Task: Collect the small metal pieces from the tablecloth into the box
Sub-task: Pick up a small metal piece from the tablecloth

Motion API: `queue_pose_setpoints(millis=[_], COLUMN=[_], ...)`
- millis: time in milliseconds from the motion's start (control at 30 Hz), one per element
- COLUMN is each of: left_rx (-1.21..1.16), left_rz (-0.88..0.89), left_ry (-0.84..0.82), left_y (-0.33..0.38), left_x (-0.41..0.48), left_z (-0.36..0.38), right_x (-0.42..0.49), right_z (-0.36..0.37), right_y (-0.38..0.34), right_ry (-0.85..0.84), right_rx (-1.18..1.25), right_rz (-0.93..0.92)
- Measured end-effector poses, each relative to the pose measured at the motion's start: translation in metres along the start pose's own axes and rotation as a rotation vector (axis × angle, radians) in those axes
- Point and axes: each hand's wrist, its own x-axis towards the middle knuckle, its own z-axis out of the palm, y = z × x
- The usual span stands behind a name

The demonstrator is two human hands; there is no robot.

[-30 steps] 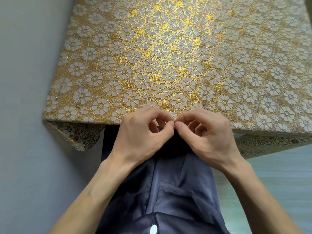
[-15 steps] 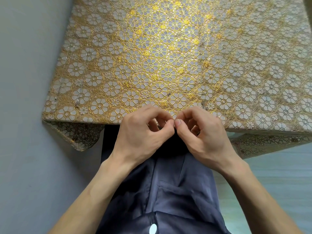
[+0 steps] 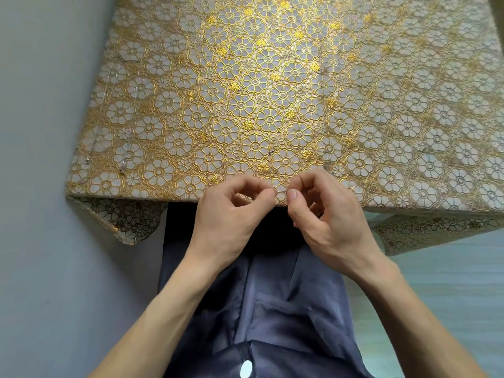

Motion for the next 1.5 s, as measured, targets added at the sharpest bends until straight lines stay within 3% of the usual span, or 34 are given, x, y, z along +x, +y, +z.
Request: queue_pose_setpoints(millis=[267,767,1067,1200,1400,1500], left_rx=[0.093,0.169,0.286,0.174,0.244,0.175], left_rz=[0.033,0.098,0.303,0.192,0.150,0.079], left_ry=[-0.067,-0.028,0.005,-0.086,-0.027,-0.089], left_y=[0.002,0.000,0.001,-0.004,-0.007,-0.010], left_x=[-0.001,-0.002,-0.003,0.001,-0.003,-0.007], left_z=[-0.006,-0.007,-0.008,-0.010,-0.009,-0.009], right_x=[0.001,0.001,0.000,0.001,0.001,0.000], right_z=[-0.001,0.002,0.002,0.000,0.002,0.003], right_y=[0.003,0.000,-0.006,-0.007,-0.009,-0.007], right_ry=[-0.017,-0.039,-0.179,-0.185,-0.101,-0.096], right_rx=[-0.029,-0.053,0.361,0.381,0.270,0.257], right_rz=[-0.023,-0.007,0.297,0.314,0.280,0.266])
